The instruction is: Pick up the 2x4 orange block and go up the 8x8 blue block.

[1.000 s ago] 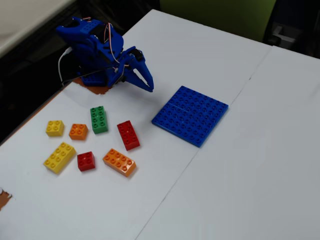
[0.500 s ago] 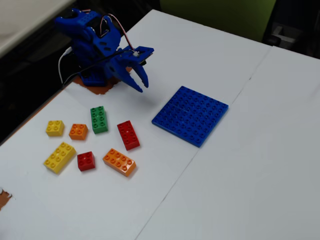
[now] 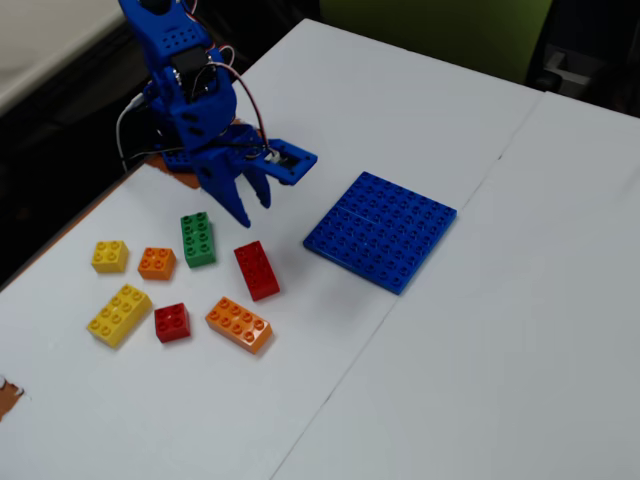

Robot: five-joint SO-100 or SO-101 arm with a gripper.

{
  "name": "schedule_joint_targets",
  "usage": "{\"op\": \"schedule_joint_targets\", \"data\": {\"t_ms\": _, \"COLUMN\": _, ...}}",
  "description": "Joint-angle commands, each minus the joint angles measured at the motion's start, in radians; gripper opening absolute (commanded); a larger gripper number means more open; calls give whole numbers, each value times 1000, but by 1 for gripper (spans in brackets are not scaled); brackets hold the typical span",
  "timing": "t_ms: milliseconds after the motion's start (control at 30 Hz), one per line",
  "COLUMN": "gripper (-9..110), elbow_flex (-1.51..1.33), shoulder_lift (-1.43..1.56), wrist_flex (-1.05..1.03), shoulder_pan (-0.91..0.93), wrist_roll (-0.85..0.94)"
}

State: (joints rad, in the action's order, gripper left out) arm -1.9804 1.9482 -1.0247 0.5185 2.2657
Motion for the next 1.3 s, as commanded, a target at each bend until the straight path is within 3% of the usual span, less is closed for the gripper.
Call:
{"op": "schedule_joint_targets", "data": {"t_ms": 0, "gripper": 20, "elbow_flex": 249, "shoulder_lift": -161, "wrist_flex": -74, "shoulder_pan": 66, "wrist_roll": 132}}
{"op": "schedule_joint_targets", "data": {"t_ms": 100, "gripper": 21, "elbow_flex": 394, "shoulder_lift": -278, "wrist_flex": -106, "shoulder_pan": 109, "wrist_roll": 164}}
{"op": "schedule_joint_targets", "data": {"t_ms": 300, "gripper": 23, "elbow_flex": 592, "shoulder_lift": -449, "wrist_flex": -117, "shoulder_pan": 147, "wrist_roll": 43}}
{"op": "schedule_joint_targets", "data": {"t_ms": 733, "gripper": 23, "elbow_flex": 1003, "shoulder_lift": -808, "wrist_flex": -121, "shoulder_pan": 218, "wrist_roll": 64}}
{"op": "schedule_joint_targets", "data": {"t_ms": 1267, "gripper": 24, "elbow_flex": 1028, "shoulder_lift": -940, "wrist_flex": -97, "shoulder_pan": 199, "wrist_roll": 71}}
